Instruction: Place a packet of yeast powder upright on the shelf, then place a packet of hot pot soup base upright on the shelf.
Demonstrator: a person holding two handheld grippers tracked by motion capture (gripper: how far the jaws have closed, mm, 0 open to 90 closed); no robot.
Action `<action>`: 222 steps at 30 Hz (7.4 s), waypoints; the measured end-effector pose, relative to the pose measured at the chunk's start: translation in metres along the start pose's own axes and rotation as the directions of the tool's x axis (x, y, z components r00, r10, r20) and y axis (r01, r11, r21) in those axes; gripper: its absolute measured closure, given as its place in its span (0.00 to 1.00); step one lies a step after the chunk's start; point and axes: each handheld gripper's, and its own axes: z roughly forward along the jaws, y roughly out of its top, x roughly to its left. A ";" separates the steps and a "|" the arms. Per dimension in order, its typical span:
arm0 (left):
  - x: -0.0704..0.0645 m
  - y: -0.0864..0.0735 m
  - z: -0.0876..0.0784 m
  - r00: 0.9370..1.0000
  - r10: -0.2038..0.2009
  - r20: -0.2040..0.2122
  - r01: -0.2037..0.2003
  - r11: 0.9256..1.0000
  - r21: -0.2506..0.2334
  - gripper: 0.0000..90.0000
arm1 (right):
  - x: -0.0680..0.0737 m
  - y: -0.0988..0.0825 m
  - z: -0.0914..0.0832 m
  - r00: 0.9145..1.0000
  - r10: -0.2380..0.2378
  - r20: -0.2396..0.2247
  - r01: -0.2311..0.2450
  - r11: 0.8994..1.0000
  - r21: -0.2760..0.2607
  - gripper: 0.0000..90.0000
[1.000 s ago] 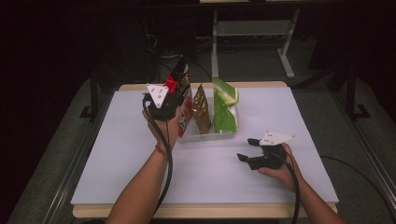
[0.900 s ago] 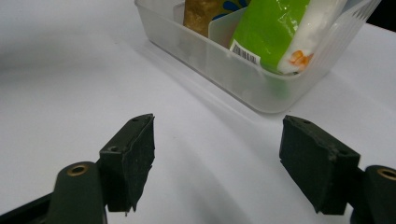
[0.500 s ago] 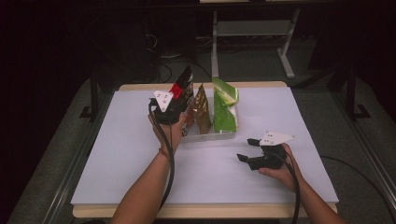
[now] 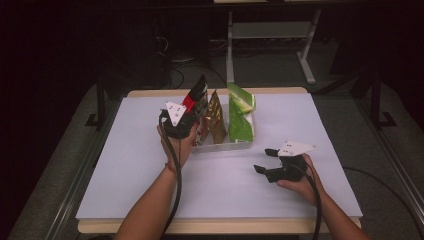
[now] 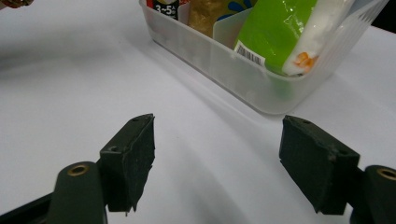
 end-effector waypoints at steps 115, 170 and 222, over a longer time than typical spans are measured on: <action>0.048 0.023 -0.043 0.908 0.208 0.364 -0.275 0.951 0.140 0.62 | 0.004 0.005 -0.013 0.993 -0.071 0.094 0.068 0.997 0.037 0.30; 0.097 -0.049 -0.114 0.867 0.278 0.412 -0.373 0.912 0.170 0.24 | 0.000 0.001 -0.049 0.951 -0.124 0.285 0.132 0.991 -0.009 0.23; 0.165 -0.100 -0.178 0.954 0.096 0.285 -0.159 0.966 0.206 0.18 | -0.019 -0.083 -0.116 0.894 0.128 0.428 -0.058 0.983 -0.173 0.21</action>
